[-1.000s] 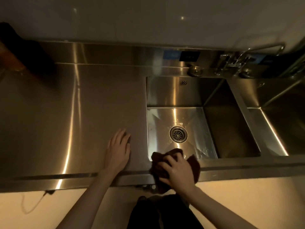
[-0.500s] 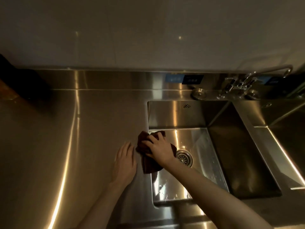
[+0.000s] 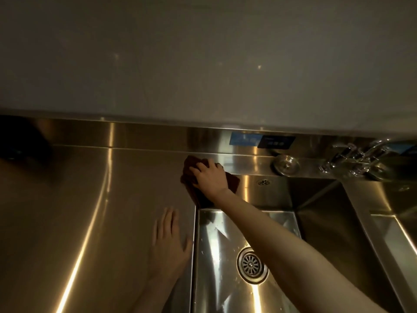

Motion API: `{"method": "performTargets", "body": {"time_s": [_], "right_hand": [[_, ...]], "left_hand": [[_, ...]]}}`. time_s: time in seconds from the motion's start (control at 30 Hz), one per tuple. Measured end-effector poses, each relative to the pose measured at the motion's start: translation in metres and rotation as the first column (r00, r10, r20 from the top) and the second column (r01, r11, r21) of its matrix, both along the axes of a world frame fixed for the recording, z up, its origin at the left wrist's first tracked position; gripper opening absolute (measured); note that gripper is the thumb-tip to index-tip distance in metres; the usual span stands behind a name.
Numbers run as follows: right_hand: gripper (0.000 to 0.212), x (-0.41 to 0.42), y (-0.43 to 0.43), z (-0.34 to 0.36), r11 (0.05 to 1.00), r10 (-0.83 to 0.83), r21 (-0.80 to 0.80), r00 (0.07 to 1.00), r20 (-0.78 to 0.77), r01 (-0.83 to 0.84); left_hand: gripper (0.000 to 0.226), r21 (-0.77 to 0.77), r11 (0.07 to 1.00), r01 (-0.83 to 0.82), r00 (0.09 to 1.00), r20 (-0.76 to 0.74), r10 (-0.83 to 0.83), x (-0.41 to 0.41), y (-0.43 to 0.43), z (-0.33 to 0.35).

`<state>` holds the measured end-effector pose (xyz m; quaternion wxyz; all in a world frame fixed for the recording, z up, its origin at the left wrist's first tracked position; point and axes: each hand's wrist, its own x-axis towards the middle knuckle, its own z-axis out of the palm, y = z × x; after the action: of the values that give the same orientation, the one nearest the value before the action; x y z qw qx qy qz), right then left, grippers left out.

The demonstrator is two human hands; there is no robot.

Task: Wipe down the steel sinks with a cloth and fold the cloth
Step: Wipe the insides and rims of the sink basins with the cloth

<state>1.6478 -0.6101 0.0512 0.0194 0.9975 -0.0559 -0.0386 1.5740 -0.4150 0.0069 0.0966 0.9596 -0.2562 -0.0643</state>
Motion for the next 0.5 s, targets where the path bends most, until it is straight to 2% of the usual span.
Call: {"method": "performTargets", "body": {"time_s": [0.2, 0.3, 0.37, 0.43, 0.5], "right_hand": [[0.045, -0.022, -0.036, 0.003, 0.974, -0.222, 0.048, 0.975, 0.012, 0.221], [0.04, -0.053, -0.077, 0.005, 0.882, -0.469, 0.048, 0.883, 0.019, 0.468], [0.038, -0.06, -0.088, 0.006, 0.821, -0.571, 0.003, 0.82, 0.022, 0.572], [0.039, -0.047, -0.077, 0.006, 0.828, -0.558, -0.066, 0.83, 0.003, 0.557], [0.041, -0.023, -0.052, 0.004, 0.901, -0.431, -0.059, 0.903, -0.003, 0.43]], "left_hand": [[0.068, -0.079, 0.997, -0.001, 1.0, 0.025, 0.003, -0.002, -0.001, 0.002], [0.068, -0.102, 0.995, 0.001, 1.0, 0.017, 0.001, -0.002, -0.001, 0.003], [0.068, -0.11, 0.994, -0.014, 1.0, 0.011, 0.016, -0.002, -0.001, 0.004], [0.069, -0.095, 0.995, -0.017, 1.0, -0.011, 0.016, -0.002, -0.003, 0.005], [0.07, -0.079, 0.997, -0.011, 1.0, -0.03, 0.009, -0.002, -0.002, 0.005]]}}
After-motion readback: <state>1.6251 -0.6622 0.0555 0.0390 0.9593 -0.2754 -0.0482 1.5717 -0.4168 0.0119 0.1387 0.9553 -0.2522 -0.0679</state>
